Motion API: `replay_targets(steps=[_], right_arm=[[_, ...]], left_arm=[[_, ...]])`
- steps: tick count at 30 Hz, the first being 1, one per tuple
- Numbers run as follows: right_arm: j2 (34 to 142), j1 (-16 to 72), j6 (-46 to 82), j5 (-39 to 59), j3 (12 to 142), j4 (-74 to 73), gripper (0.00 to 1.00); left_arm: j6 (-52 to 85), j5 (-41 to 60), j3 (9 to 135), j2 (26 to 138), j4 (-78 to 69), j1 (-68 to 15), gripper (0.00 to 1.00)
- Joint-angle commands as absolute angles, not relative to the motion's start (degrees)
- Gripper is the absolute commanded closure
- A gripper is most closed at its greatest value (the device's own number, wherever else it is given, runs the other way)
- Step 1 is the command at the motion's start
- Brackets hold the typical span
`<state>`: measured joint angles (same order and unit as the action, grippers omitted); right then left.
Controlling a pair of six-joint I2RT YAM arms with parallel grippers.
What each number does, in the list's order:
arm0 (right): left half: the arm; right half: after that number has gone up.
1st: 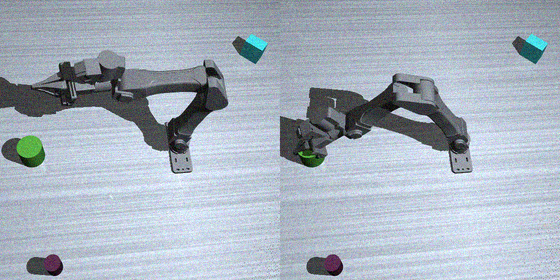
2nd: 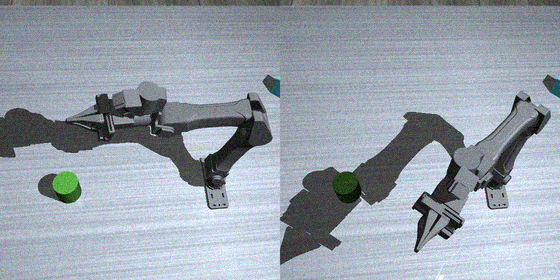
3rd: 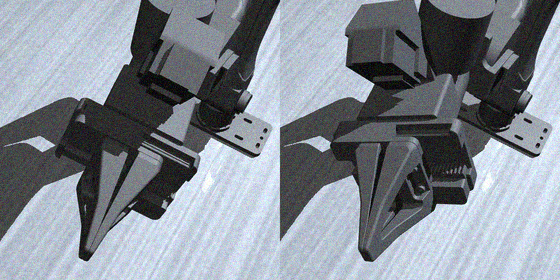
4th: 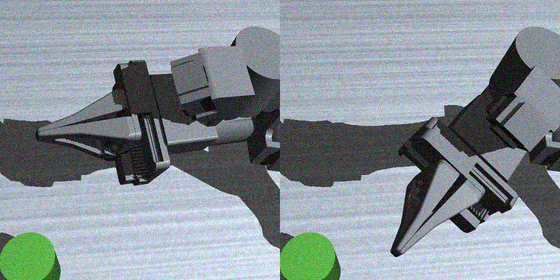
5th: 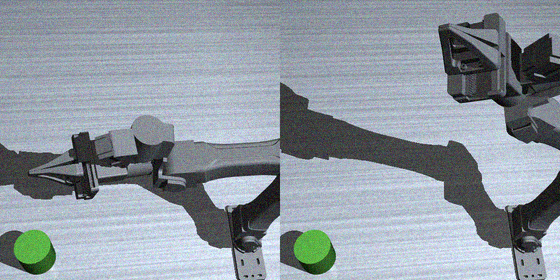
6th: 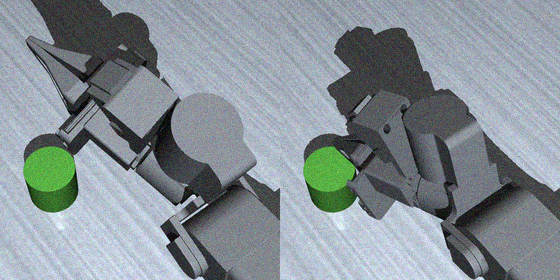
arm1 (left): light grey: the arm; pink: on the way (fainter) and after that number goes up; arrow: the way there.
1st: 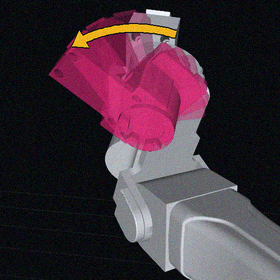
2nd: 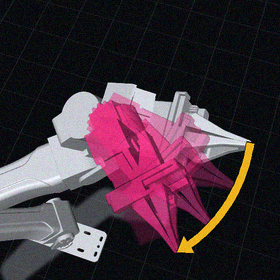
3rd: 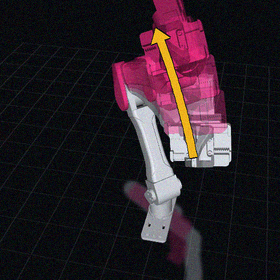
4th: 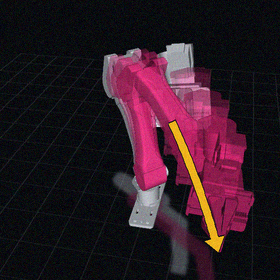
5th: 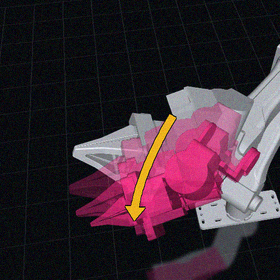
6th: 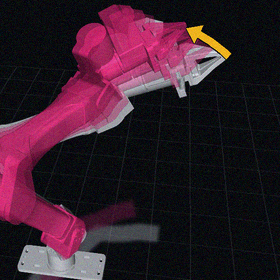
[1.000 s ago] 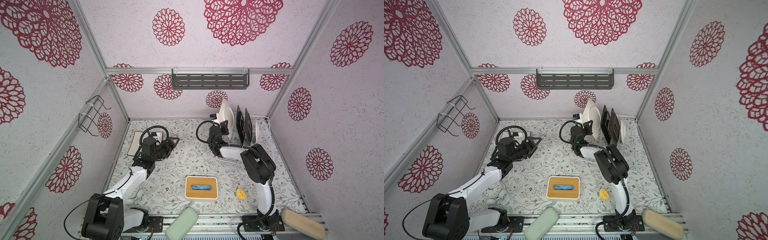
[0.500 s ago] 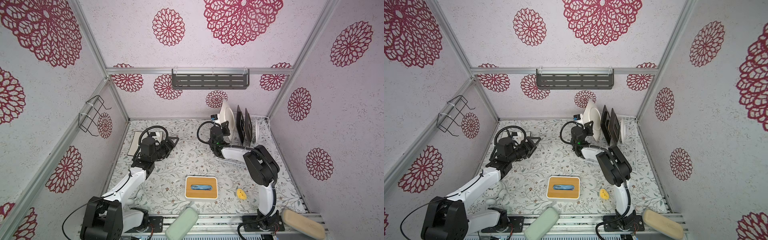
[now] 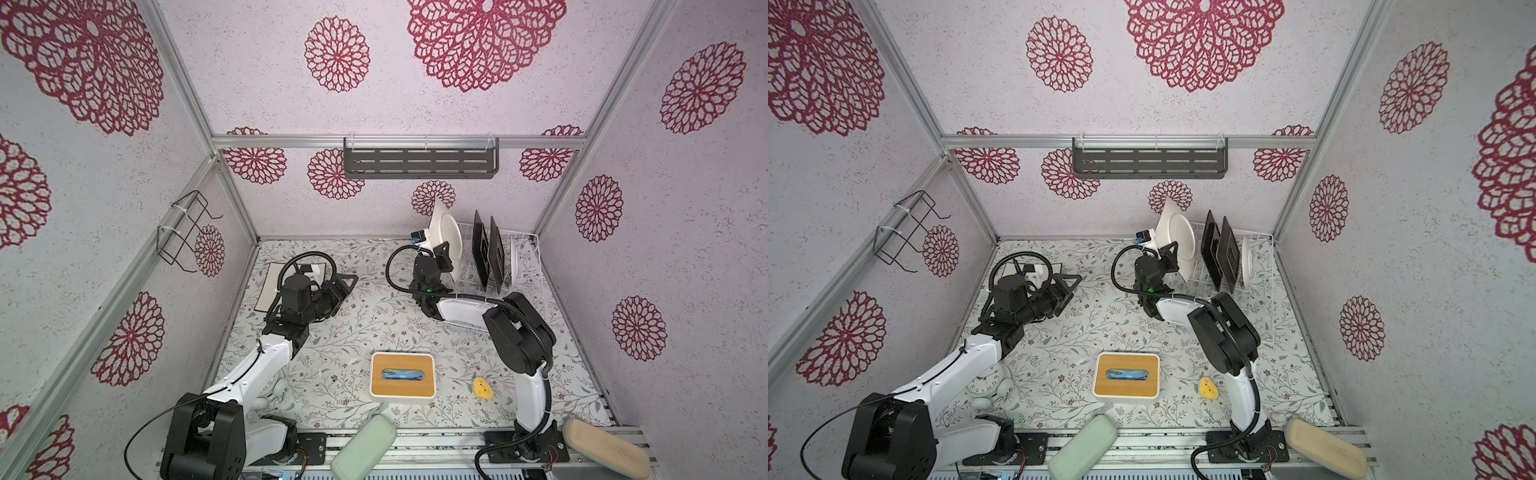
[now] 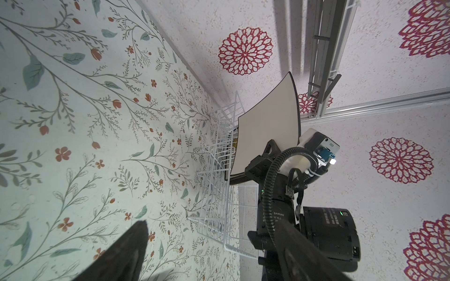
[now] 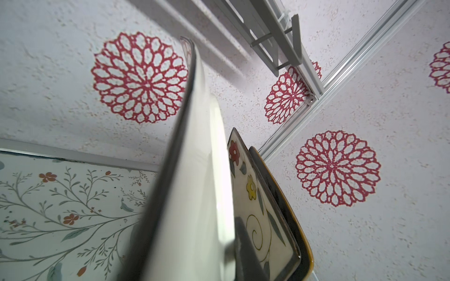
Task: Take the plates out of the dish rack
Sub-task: 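Lift the white plate up out of the rack with the right gripper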
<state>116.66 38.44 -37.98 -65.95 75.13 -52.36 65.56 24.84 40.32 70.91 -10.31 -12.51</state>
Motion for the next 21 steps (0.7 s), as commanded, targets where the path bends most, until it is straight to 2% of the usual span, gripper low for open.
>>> replay_targets(steps=[1, 21], right_arm=[[108.81, 38.74, -39.56, -66.76, 79.71, -60.71, 1.0], [105.05, 43.02, -41.08, -65.32, 80.4, -57.41, 1.0]], left_arm=[[64.34, 24.87, 40.28, 69.92, -10.48, -13.1, 0.14], [64.32, 25.05, 40.56, 69.77, -10.55, -13.1, 0.14]])
